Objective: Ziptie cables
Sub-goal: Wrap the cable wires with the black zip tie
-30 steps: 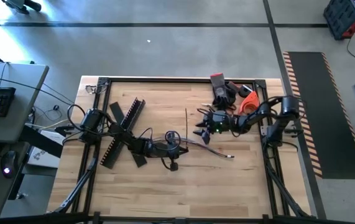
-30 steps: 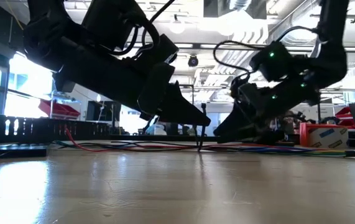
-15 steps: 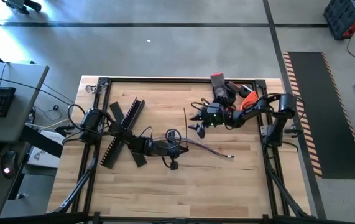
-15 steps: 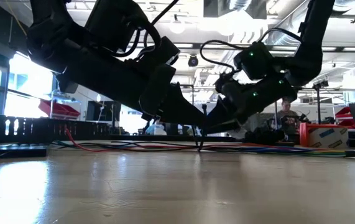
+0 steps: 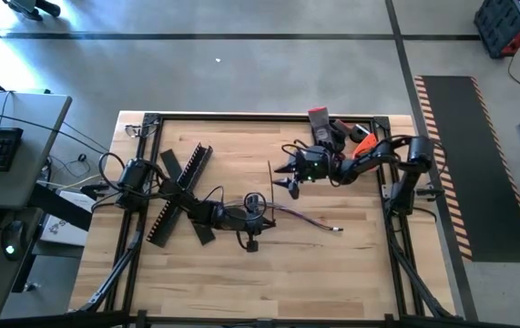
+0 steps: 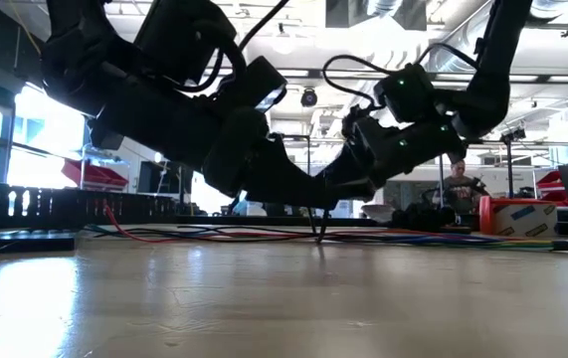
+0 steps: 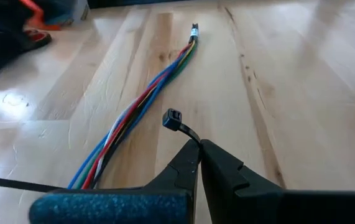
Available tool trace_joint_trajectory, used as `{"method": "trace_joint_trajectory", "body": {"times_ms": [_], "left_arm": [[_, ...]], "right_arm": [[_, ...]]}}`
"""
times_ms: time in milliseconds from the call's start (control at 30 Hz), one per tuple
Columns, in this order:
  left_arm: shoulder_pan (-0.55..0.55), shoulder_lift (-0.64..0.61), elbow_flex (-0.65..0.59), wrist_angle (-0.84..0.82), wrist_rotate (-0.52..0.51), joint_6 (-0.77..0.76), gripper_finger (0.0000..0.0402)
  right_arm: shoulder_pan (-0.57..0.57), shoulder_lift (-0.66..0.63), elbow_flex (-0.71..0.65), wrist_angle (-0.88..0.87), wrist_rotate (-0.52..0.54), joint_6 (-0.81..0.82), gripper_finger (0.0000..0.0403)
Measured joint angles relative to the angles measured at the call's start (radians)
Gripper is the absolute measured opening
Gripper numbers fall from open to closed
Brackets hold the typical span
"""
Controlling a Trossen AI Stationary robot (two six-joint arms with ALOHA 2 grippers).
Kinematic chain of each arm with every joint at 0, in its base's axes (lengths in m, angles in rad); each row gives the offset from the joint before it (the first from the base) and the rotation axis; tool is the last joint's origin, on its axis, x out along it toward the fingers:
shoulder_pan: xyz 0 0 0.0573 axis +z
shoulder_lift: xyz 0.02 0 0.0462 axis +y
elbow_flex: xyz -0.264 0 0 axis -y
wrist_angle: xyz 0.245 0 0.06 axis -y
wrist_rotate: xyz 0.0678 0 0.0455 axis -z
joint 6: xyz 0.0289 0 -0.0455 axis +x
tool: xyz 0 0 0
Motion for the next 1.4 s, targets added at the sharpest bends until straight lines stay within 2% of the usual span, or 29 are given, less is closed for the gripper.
{"method": "trace_joint_trajectory", "body": {"times_ms": [167,400,600,767,867,967,1133,1267,1400], "left_arm": [[0.000,0.000,0.000,0.001,0.000,0.000,0.0000],[-0.003,0.000,0.000,0.001,0.000,-0.003,0.0000],[-0.003,0.000,0.000,-0.001,0.004,-0.019,0.0000],[-0.004,0.000,-0.007,0.004,-0.004,-0.069,0.0000],[-0.004,0.000,-0.037,0.047,-0.025,-0.114,0.0000],[0.008,0.000,-0.097,0.174,-0.018,-0.164,0.0000],[0.044,-0.001,-0.204,0.409,0.049,-0.187,0.0000],[0.080,-0.001,-0.217,0.426,0.135,-0.188,0.0000],[0.092,-0.001,-0.217,0.425,0.174,-0.186,0.0000]], "right_arm": [[0.020,0.059,0.048,-0.003,0.078,0.042,0.0213],[0.040,0.133,0.084,-0.001,0.048,0.045,0.0193],[0.044,0.133,0.084,0.002,0.040,-0.007,0.0125],[0.046,0.133,0.084,0.002,0.079,-0.075,0.0026],[0.063,0.133,0.084,0.002,0.134,-0.144,0.0009],[0.088,0.132,0.083,-0.005,0.171,-0.234,0.0003],[0.183,0.132,0.074,-0.008,0.282,-0.506,0.0000],[0.264,0.131,0.074,-0.001,0.413,-0.720,0.0000],[0.319,0.128,0.076,0.013,0.508,-0.836,0.0000]]}}
